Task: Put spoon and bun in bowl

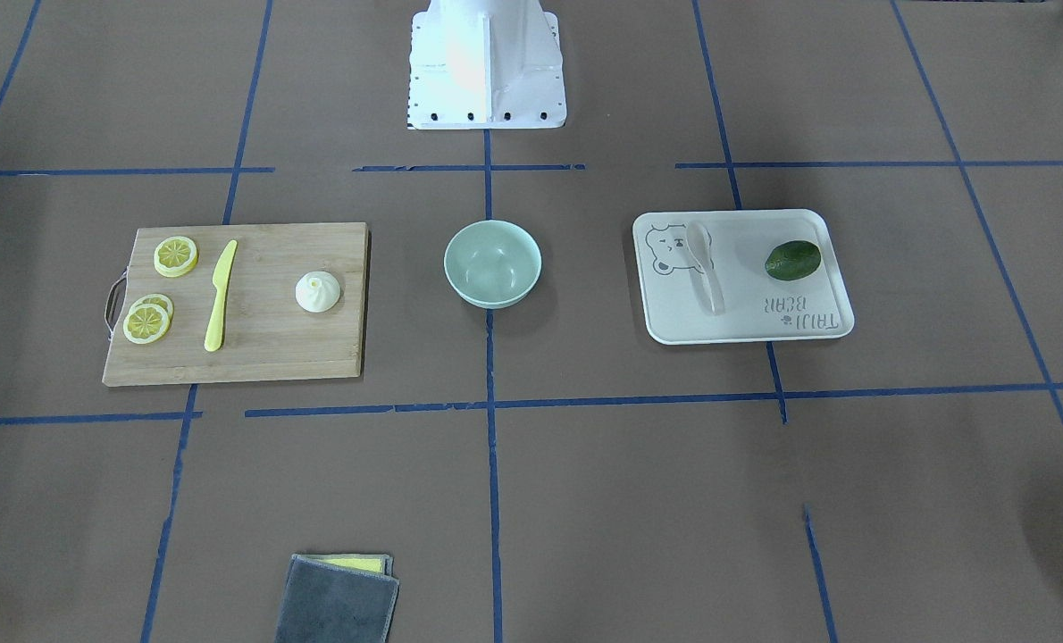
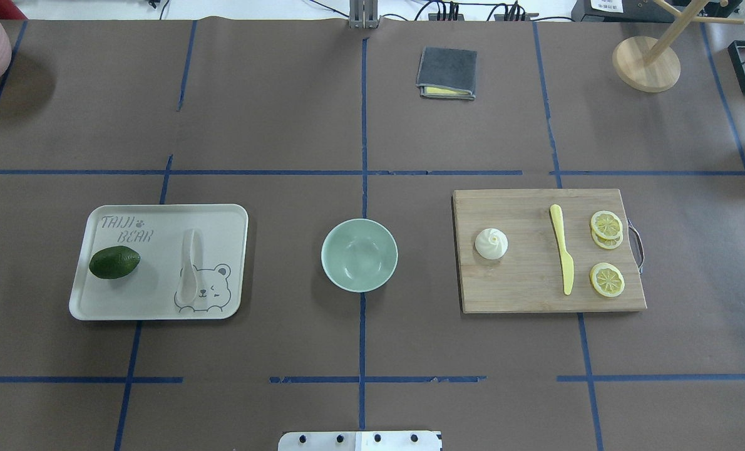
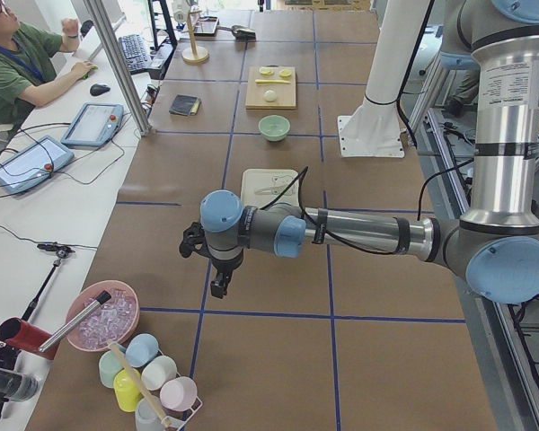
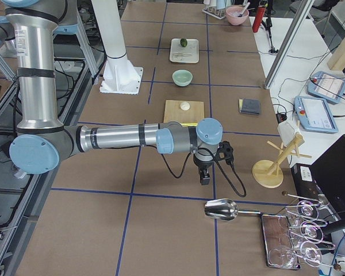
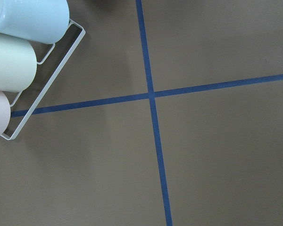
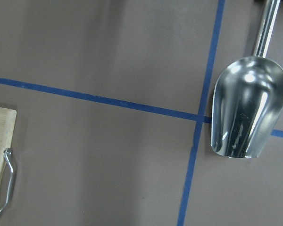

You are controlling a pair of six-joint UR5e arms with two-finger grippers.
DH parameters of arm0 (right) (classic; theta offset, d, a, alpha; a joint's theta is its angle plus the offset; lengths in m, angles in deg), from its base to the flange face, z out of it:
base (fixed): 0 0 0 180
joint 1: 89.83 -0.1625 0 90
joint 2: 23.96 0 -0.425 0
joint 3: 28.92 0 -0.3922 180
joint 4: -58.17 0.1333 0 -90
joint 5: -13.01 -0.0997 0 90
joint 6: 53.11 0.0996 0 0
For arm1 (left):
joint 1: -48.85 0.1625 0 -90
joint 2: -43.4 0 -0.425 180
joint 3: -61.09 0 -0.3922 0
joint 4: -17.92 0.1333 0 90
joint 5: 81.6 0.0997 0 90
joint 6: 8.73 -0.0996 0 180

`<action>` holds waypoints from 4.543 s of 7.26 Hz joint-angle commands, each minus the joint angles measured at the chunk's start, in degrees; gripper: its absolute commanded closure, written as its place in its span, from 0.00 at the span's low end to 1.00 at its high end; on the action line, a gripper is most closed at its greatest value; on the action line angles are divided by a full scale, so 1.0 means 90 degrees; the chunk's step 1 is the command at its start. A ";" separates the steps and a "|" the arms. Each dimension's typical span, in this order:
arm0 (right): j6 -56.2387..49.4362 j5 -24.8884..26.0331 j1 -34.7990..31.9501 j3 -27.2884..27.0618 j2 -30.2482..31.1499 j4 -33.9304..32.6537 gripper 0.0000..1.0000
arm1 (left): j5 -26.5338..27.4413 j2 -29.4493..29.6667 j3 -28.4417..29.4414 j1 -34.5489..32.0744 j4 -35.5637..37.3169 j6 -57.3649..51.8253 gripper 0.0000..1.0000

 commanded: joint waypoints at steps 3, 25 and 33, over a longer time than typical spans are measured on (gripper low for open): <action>0.0640 0.0228 0.0588 0.0212 -0.0657 0.1324 0.00 | 0.0158 0.0617 0.0233 0.0580 -0.3833 0.0115 0.00; 0.2169 0.0296 0.0578 0.0037 -0.0658 0.1344 0.00 | 0.4661 0.1272 -0.0664 0.6000 -0.2173 0.8562 0.53; 0.2169 0.0286 0.0578 -0.0012 -0.0599 0.1344 0.00 | 0.4592 0.1795 -0.1153 0.5990 -0.2134 0.9288 0.88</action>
